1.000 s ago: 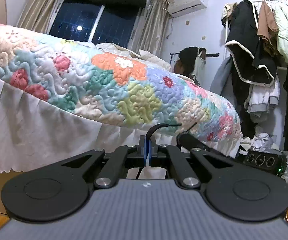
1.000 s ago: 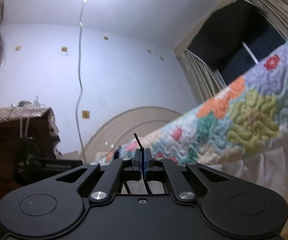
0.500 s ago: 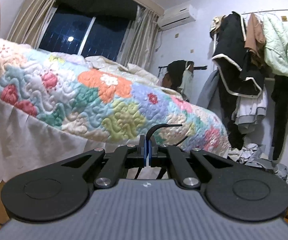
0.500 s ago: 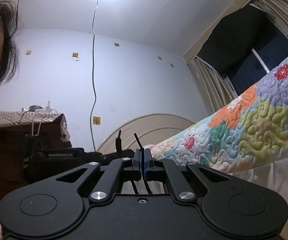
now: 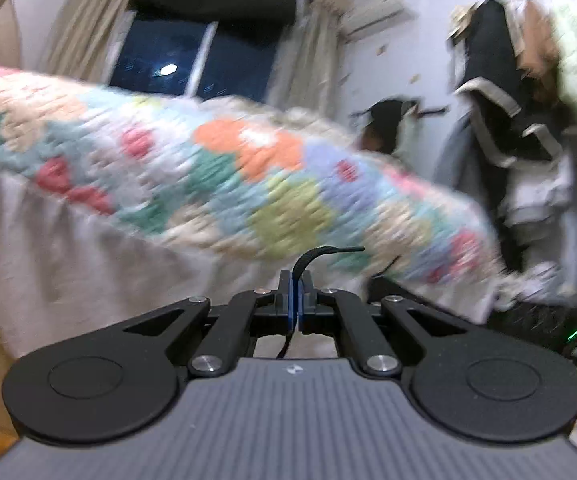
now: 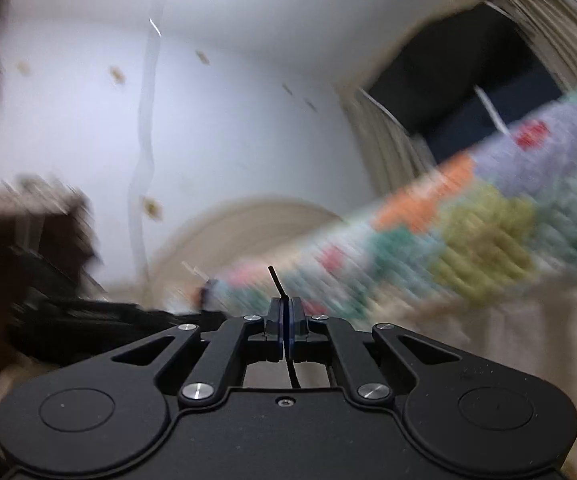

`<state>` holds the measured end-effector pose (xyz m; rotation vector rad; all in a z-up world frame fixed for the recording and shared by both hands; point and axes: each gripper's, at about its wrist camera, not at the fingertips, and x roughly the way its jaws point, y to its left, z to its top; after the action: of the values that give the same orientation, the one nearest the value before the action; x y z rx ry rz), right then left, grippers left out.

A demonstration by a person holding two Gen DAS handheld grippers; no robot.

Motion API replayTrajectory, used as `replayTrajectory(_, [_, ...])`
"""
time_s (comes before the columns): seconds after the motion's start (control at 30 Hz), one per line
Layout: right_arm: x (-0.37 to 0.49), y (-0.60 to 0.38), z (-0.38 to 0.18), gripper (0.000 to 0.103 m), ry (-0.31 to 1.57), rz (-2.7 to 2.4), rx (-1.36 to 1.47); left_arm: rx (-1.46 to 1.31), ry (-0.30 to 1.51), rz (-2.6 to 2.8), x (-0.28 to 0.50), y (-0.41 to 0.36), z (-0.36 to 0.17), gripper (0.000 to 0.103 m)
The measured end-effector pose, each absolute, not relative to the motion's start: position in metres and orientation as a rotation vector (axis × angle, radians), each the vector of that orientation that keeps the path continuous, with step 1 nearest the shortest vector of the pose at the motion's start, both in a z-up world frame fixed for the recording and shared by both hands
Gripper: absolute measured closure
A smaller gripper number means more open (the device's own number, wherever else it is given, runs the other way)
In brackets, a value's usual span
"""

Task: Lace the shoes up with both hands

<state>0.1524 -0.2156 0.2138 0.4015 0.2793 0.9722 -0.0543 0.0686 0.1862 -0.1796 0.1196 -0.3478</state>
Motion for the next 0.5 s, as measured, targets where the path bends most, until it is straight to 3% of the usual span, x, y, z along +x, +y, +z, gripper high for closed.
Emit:
replayTrajectory(0.37, [0.161, -0.182, 0.079, 0.1, 0.824, 0.755, -0.111, -0.365, 0.463, -0.261, -0.025, 0.126, 0.067, 0.102])
replayTrajectory(0.5, [0.159, -0.155, 0.03, 0.089, 1.045, 0.788, -0.165, -0.403, 0.524, -0.282, -0.022, 0.135, 0.042, 0.102])
